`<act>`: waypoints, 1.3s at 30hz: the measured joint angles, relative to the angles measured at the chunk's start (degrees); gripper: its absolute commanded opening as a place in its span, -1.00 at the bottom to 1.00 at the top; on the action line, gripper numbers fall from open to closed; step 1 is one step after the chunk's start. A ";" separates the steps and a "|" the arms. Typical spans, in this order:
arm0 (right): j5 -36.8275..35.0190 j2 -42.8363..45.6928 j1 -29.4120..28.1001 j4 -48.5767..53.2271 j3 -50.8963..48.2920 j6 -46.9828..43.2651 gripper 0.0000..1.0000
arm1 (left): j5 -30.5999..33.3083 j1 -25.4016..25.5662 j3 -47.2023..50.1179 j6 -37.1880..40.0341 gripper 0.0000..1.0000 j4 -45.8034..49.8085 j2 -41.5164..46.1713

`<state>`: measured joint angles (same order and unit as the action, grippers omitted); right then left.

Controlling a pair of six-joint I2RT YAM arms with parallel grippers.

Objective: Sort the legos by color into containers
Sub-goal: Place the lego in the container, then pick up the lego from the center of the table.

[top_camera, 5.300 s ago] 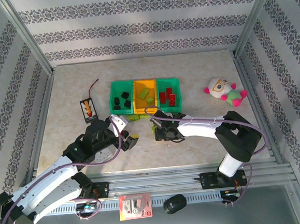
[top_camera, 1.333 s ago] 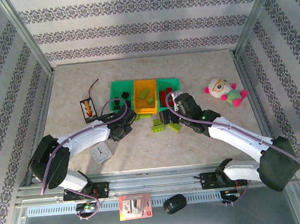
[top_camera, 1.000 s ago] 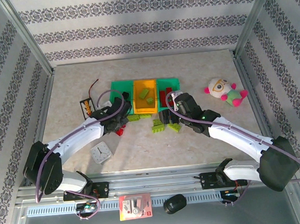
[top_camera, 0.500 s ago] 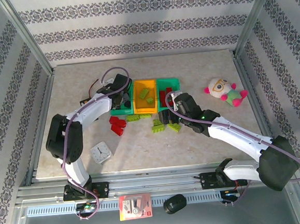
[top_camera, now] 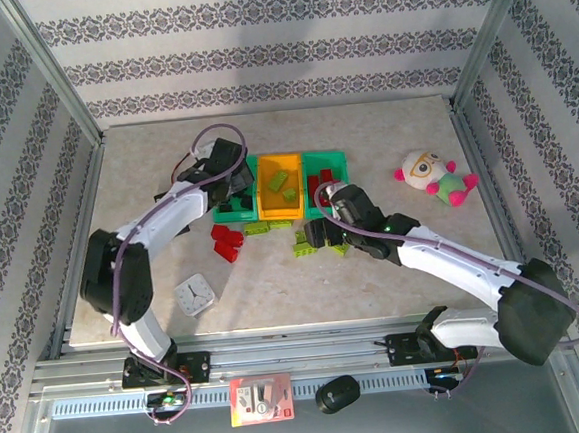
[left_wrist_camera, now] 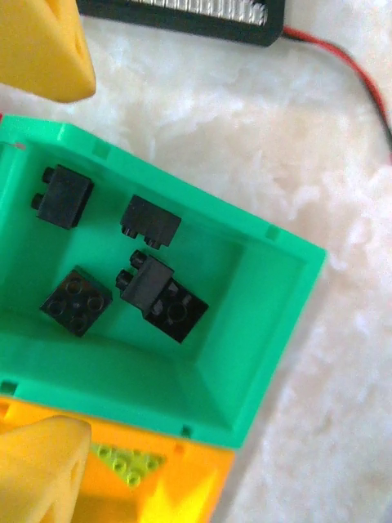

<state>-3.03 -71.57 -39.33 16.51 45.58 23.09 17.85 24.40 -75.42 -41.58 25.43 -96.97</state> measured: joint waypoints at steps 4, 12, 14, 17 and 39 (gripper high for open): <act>-0.61 -3.19 -3.19 1.40 0.00 2.27 0.78 | -3.89 0.39 5.51 8.92 0.99 -4.13 7.96; -2.38 -11.87 -6.78 2.73 2.12 11.76 0.80 | -21.75 0.72 19.10 24.63 0.99 -5.68 26.12; -3.13 -14.51 -7.52 3.32 3.32 13.49 0.81 | -25.64 0.79 20.22 28.81 0.99 -4.44 30.84; -4.11 -18.23 -8.52 4.00 5.35 15.37 0.81 | -29.55 1.79 22.51 36.00 0.99 -2.71 37.57; -5.27 -30.53 -8.94 6.14 14.43 17.59 0.21 | -37.94 3.80 31.58 50.38 0.99 1.60 49.29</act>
<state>-8.29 -102.10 -48.27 22.65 60.01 40.69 -20.10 28.21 -43.83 8.80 27.03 -47.68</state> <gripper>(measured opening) 0.621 0.993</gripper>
